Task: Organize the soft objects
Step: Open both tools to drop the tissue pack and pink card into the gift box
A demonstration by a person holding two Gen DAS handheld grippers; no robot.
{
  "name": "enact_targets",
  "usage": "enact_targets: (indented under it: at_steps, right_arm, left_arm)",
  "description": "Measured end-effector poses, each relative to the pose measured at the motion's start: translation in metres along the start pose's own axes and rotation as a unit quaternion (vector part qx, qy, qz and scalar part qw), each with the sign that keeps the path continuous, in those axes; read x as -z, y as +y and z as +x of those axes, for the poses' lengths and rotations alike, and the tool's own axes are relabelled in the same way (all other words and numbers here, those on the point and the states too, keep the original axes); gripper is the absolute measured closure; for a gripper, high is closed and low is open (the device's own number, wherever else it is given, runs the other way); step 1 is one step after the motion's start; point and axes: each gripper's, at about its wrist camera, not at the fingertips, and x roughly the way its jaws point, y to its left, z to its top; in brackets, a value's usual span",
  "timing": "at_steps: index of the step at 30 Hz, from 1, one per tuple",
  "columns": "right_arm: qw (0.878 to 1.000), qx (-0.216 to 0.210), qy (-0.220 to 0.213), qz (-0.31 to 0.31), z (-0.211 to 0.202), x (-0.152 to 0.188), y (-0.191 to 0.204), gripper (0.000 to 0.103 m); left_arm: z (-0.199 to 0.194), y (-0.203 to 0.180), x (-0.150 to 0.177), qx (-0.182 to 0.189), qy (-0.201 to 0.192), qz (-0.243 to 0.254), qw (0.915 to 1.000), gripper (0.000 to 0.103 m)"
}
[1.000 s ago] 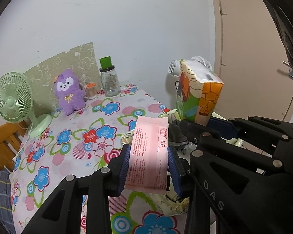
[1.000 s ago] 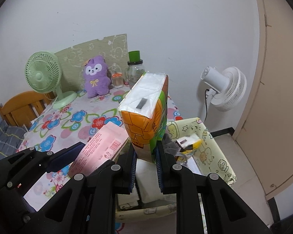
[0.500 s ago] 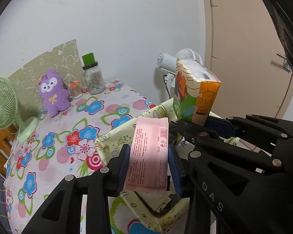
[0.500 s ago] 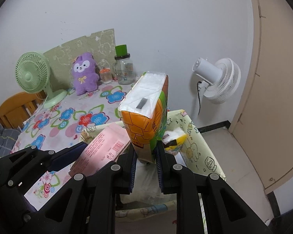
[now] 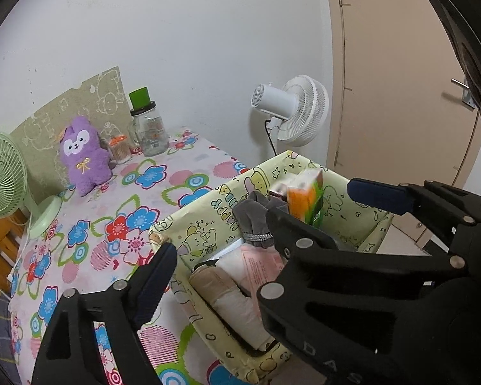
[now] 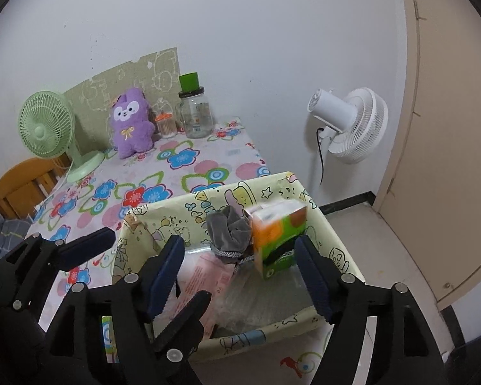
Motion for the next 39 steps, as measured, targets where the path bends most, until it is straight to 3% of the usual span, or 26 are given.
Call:
enact_targets:
  at_steps: [21, 39]
  right_arm:
    - [1.0, 0.006, -0.021, -0.012, -0.034, 0.007, 0.027, 0.023]
    - [0.995, -0.027, -0.062, -0.066, -0.073, 0.01, 0.069, 0.014]
  left_arm:
    - [-0.037, 0.014, 0.013, -0.023, -0.019, -0.02, 0.9993, 0.01]
    - [-0.089, 0.044, 0.036, -0.088, -0.052, -0.085, 0.9911, 0.0]
